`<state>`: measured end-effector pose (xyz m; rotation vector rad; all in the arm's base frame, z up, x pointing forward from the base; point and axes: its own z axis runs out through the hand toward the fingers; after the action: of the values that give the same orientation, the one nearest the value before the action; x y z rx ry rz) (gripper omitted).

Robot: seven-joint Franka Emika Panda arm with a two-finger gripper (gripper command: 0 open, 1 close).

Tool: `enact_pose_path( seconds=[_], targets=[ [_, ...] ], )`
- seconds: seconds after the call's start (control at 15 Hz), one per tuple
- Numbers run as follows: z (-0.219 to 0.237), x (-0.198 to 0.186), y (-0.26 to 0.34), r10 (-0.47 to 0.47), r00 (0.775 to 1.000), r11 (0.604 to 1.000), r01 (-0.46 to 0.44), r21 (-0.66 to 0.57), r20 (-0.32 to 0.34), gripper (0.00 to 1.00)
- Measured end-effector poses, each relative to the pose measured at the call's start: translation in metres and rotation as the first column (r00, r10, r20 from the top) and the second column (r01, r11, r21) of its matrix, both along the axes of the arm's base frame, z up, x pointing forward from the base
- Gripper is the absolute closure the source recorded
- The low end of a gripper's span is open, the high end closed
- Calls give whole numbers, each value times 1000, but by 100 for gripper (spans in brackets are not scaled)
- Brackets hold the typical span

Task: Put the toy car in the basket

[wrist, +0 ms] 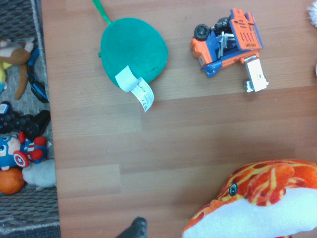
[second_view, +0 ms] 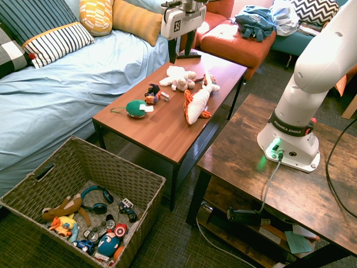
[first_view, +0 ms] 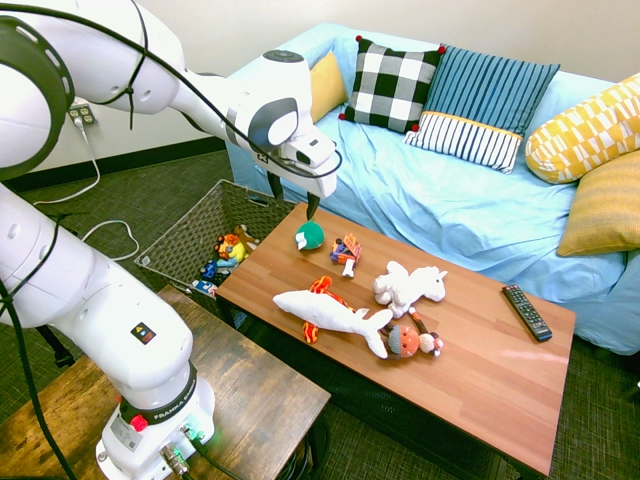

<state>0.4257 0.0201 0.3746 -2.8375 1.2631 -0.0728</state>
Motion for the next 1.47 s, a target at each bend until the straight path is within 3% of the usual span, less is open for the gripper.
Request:
enact_pose_path(
  seconds=[0.2, 0.47, 0.93, 1.13, 1.47],
  targets=[
    [-4, 3, -5, -2, 1000, 1000, 2, 3, -8, 0],
    [-37, 27, -42, -15, 999, 999, 17, -50, 39, 0],
    [-152, 148, -58, 40, 998, 998, -37, -52, 57, 0],
    [-181, 177, -40, 58, 998, 998, -58, -14, 36, 0],
    [-219, 173, -37, 65, 997, 996, -67, -54, -36, 0]
  ],
)
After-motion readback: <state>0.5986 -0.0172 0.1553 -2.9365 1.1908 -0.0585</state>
